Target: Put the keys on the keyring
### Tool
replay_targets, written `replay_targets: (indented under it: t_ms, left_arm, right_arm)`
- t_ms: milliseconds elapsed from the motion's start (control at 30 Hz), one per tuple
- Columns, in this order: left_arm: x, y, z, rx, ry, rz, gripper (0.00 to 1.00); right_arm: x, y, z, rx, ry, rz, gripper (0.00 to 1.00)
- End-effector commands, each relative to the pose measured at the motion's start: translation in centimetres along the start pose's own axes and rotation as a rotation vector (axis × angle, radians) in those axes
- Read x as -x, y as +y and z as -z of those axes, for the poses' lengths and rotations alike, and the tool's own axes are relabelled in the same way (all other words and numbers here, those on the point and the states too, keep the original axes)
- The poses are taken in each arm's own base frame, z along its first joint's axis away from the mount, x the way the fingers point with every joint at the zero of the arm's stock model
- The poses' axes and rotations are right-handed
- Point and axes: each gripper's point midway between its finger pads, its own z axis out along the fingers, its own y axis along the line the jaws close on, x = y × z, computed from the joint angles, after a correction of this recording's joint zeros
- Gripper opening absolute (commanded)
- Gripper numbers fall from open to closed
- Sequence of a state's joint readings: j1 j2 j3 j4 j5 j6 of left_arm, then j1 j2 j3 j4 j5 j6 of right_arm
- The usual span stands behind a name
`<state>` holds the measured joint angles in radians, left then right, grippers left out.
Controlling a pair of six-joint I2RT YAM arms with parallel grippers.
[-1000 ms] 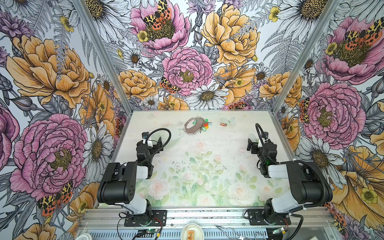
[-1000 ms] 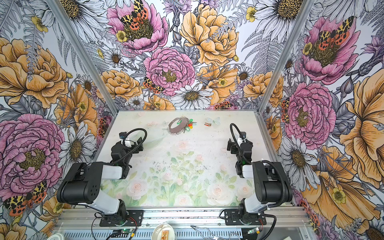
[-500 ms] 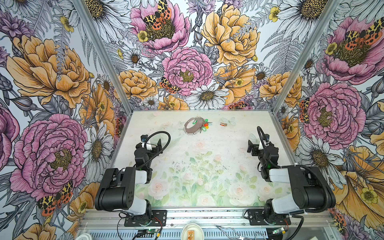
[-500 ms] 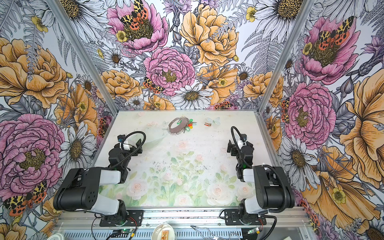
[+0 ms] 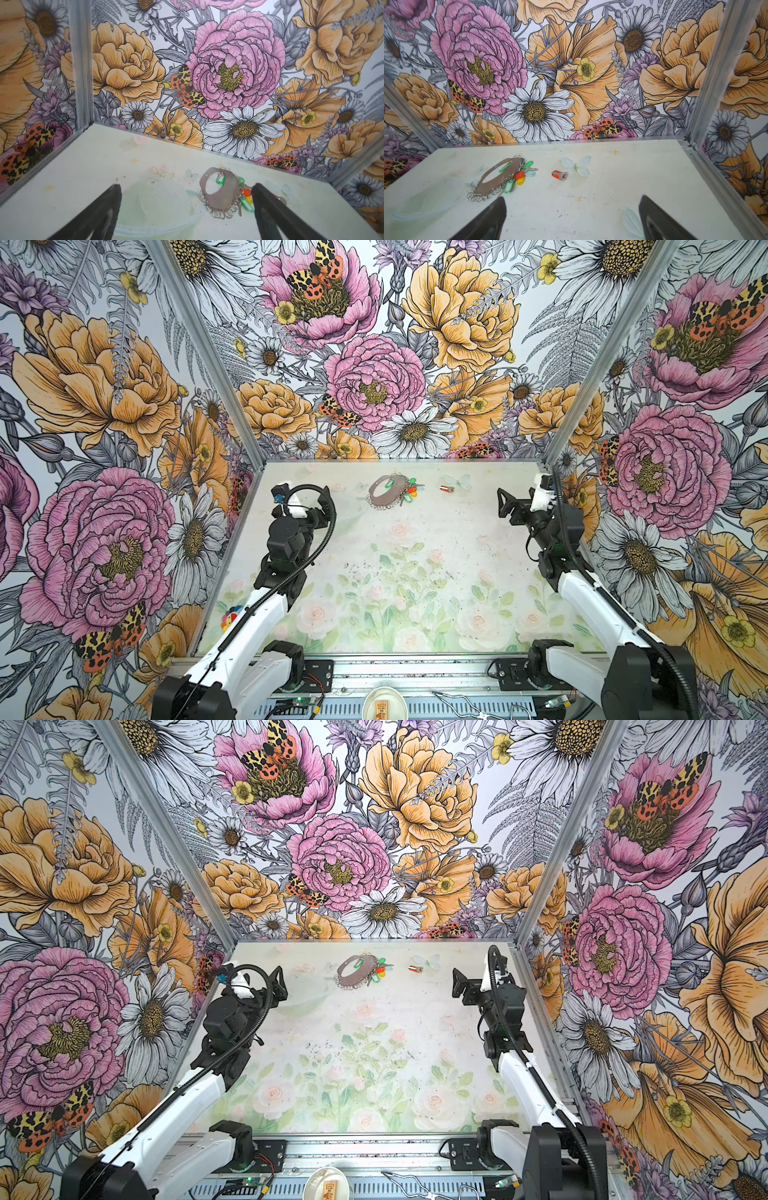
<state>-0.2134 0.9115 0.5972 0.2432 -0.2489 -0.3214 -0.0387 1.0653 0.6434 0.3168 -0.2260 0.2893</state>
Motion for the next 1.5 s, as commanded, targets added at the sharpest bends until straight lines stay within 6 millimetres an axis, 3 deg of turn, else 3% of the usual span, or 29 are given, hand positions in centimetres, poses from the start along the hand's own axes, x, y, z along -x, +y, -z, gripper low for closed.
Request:
replay_targets:
  t_ms: [0, 67, 200, 267, 333, 533, 633, 833, 933, 1000, 1200, 1333, 1467]
  left_arm:
    - [-1.7, 3.3, 1.6, 0.167, 0.116, 0.22, 0.99]
    - [-1.7, 4.1, 2.3, 0.174, 0.148, 0.3, 0.99]
    - [-2.5, 4.7, 2.5, 0.044, 0.2, 0.441, 0.99]
    - [-2.6, 4.6, 2.2, -0.034, 0.196, 0.492, 0.99]
    - [-2.9, 3.7, 1.5, -0.1, 0.226, 0.491, 0.99]
    - [-6.0, 0.3, -1.1, -0.092, 0.338, 0.358, 0.99]
    - [-9.0, -1.6, -3.4, -0.002, 0.41, 0.246, 0.99]
    - [-15.1, -9.5, -9.0, -0.051, 0.613, 0.034, 0.99]
    - [-18.1, -11.8, -12.2, -0.058, 0.707, -0.024, 0.99]
    - [-20.8, -12.5, -14.4, -0.052, 0.782, -0.051, 0.99]
    - [-25.3, -13.2, -18.7, -0.007, 0.875, -0.111, 0.99]
    - [-27.4, -13.2, -20.4, -0.003, 0.912, -0.109, 0.99]
    - [-28.3, -13.5, -21.6, -0.015, 0.917, -0.101, 0.99]
  right_arm:
    - [1.3, 1.4, 1.4, 0.057, 0.032, -0.212, 1.0]
    - [2.1, 2.6, 2.3, 0.126, 0.019, -0.232, 1.0]
    - [1.9, 0.2, 3.5, 0.018, -0.043, -0.395, 1.0]
    - [2.0, 0.3, 4.0, 0.049, -0.078, -0.405, 1.0]
    - [1.6, 1.2, 4.0, 0.105, -0.07, -0.364, 1.0]
    - [-0.9, 0.4, 2.7, 0.055, 0.056, -0.399, 0.99]
    - [-2.3, 0.1, 2.1, 0.035, 0.1, -0.421, 1.0]
    - [-4.0, 0.2, 1.5, 0.019, 0.156, -0.448, 0.99]
    - [-4.4, 0.6, 1.6, 0.024, 0.171, -0.446, 0.99]
    - [-4.9, 0.7, 1.7, 0.022, 0.187, -0.442, 1.0]
    - [-6.1, 0.7, 2.5, 0.006, 0.226, -0.412, 1.0]
    - [-6.7, 0.8, 2.8, 0.003, 0.24, -0.403, 1.0]
    - [-7.1, 1.1, 2.4, 0.019, 0.251, -0.413, 1.0]
